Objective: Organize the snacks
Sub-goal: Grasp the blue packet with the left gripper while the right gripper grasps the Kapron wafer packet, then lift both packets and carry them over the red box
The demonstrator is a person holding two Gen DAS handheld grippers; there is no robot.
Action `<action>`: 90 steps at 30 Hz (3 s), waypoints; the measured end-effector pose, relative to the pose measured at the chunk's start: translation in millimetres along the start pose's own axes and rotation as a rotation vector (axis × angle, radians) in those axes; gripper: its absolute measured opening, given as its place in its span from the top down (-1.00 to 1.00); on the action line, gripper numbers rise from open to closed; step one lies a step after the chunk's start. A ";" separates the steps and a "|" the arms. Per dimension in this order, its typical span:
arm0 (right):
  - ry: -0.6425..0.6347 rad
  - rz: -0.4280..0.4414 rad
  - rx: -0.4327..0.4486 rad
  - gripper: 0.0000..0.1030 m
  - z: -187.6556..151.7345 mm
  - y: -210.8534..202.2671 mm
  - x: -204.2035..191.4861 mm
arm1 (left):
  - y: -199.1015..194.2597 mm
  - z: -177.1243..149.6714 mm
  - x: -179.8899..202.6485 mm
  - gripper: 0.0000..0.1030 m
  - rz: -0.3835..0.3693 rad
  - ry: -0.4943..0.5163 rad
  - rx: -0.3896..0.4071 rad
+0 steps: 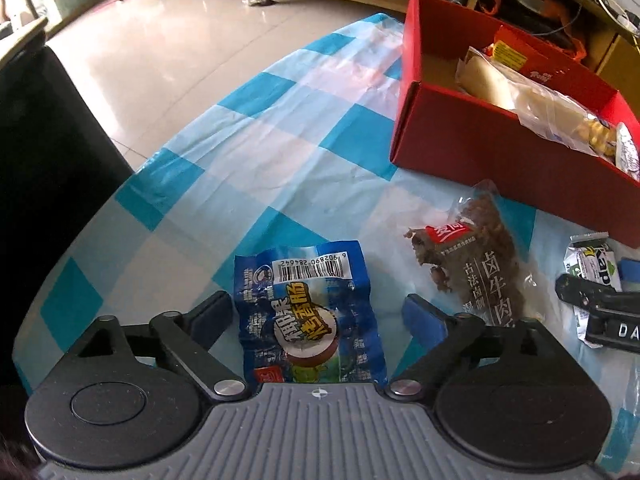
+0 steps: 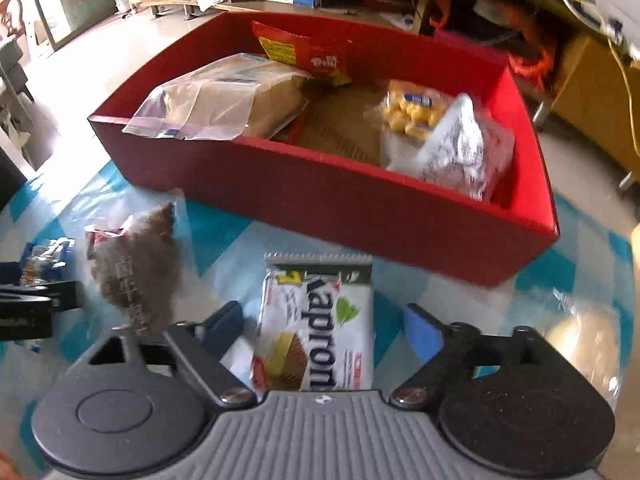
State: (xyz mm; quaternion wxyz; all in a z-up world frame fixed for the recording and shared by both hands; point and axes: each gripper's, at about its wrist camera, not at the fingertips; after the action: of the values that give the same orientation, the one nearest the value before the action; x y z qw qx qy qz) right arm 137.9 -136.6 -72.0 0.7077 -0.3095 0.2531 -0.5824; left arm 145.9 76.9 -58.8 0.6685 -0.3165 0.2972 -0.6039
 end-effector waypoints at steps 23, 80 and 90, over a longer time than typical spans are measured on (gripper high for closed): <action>-0.017 0.066 0.005 -0.12 -1.5 -9.6 -4.7 | -17.5 -8.0 3.8 -0.49 -0.057 0.053 0.017; 0.129 0.069 0.228 -0.12 34.8 -93.1 27.5 | -81.6 42.8 60.7 -0.49 -0.182 0.102 0.243; 0.166 0.056 0.267 -0.12 52.1 -92.2 40.6 | -75.1 64.0 74.4 -0.49 -0.184 0.104 0.270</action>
State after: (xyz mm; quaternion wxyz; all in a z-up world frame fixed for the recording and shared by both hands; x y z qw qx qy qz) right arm 121.7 -181.0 31.1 0.7352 -0.1561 0.2397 -0.6146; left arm 156.3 1.7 38.6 0.6304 -0.2179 0.2174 -0.7127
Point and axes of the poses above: each gripper's, at about its wrist camera, not at the fingertips, and y roughly the way its jaws point, x to its right, z to its top, and after that the axes turned 15 degrees about x, right-handed
